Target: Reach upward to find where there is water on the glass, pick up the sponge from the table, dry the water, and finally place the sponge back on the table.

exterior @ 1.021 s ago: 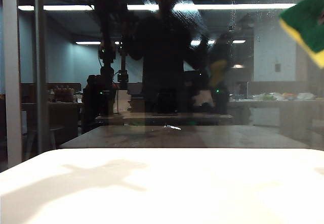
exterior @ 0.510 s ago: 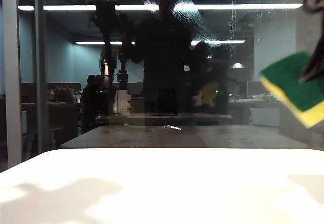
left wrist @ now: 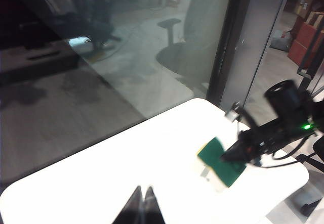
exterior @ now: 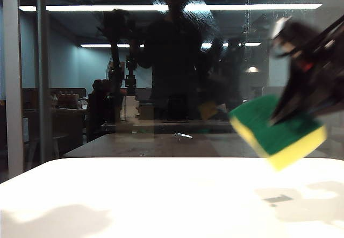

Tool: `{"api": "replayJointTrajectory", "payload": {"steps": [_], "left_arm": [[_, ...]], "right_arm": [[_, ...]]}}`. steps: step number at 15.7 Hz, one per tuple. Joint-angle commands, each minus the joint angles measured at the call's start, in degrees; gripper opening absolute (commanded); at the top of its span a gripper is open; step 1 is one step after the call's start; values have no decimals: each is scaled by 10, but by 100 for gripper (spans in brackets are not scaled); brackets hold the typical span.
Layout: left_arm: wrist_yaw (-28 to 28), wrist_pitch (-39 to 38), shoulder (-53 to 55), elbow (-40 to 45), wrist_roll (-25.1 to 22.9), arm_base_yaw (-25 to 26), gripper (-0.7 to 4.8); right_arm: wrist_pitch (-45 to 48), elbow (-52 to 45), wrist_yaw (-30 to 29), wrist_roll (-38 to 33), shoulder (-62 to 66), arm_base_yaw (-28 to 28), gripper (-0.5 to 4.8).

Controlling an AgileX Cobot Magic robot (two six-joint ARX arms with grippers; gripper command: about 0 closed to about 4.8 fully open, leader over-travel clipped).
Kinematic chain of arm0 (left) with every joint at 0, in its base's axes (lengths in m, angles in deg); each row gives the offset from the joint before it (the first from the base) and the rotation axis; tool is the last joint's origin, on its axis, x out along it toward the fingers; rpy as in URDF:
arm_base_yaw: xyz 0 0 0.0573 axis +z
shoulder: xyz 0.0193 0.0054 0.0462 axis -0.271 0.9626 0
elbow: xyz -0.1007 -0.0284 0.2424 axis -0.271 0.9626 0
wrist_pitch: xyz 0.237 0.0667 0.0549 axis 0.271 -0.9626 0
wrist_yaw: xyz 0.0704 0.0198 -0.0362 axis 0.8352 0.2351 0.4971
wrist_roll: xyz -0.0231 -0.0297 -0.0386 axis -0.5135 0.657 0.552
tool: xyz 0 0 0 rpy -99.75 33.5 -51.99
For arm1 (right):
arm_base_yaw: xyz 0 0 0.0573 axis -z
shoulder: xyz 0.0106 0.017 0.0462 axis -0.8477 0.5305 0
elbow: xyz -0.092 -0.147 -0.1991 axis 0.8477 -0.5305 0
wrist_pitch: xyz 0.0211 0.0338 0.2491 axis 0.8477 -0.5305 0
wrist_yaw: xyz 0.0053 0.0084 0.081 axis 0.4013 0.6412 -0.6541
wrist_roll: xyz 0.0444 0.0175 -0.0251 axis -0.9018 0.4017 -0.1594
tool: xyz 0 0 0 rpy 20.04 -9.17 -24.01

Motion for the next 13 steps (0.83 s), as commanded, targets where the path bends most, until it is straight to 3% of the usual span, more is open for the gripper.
{"api": "replayJointTrajectory", "payload": {"steps": [1,7,13], "left_arm": [[-2,-17,-1,2,-2,0,-4],[-1,-26,-6,20,-7,0,-5],[0,-21,-59,118,-1,0,-5]], "right_arm": [[61,2,2,-19,53,-21,-9],[118,2,2,-57,127,-21,-8],[118,2,3,-58,158,-21,-3]]}}
